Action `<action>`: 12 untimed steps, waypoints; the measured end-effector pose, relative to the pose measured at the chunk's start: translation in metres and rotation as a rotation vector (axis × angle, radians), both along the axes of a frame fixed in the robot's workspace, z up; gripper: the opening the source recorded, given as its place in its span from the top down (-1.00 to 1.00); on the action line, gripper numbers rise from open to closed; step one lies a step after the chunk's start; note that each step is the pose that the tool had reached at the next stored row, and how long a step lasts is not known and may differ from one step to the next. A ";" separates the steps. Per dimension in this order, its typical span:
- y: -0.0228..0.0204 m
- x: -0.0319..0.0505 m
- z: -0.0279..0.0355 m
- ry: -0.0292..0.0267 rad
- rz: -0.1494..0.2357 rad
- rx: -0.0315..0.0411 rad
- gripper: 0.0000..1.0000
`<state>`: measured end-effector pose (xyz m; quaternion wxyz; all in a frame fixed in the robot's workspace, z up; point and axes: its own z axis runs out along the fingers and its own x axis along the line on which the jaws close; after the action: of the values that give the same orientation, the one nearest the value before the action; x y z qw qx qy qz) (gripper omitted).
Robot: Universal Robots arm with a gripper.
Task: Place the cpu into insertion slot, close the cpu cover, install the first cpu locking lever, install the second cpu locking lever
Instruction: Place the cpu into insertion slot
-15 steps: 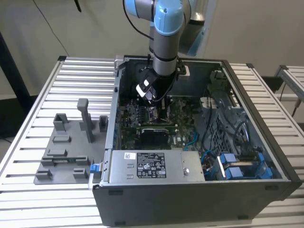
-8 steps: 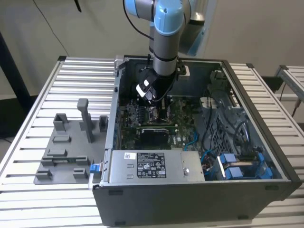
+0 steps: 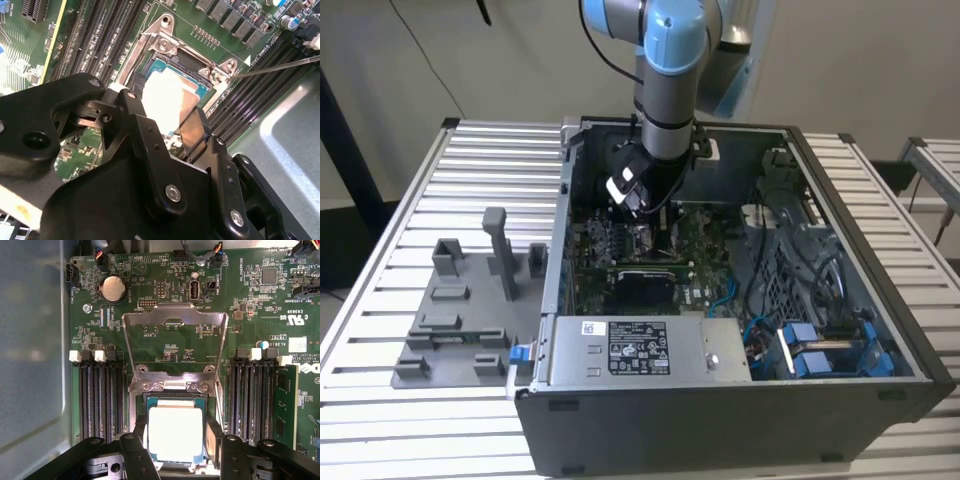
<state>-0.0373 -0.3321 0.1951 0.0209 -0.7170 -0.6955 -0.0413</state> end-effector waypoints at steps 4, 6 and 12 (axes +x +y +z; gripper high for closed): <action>0.0001 -0.0007 0.0000 0.0000 -0.004 0.0001 -0.09; 0.0001 -0.0011 0.0000 0.0000 -0.004 0.0003 -0.09; 0.0000 -0.0016 0.0000 0.0001 -0.004 0.0001 -0.09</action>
<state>-0.0389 -0.3321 0.1951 0.0209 -0.7184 -0.6940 -0.0414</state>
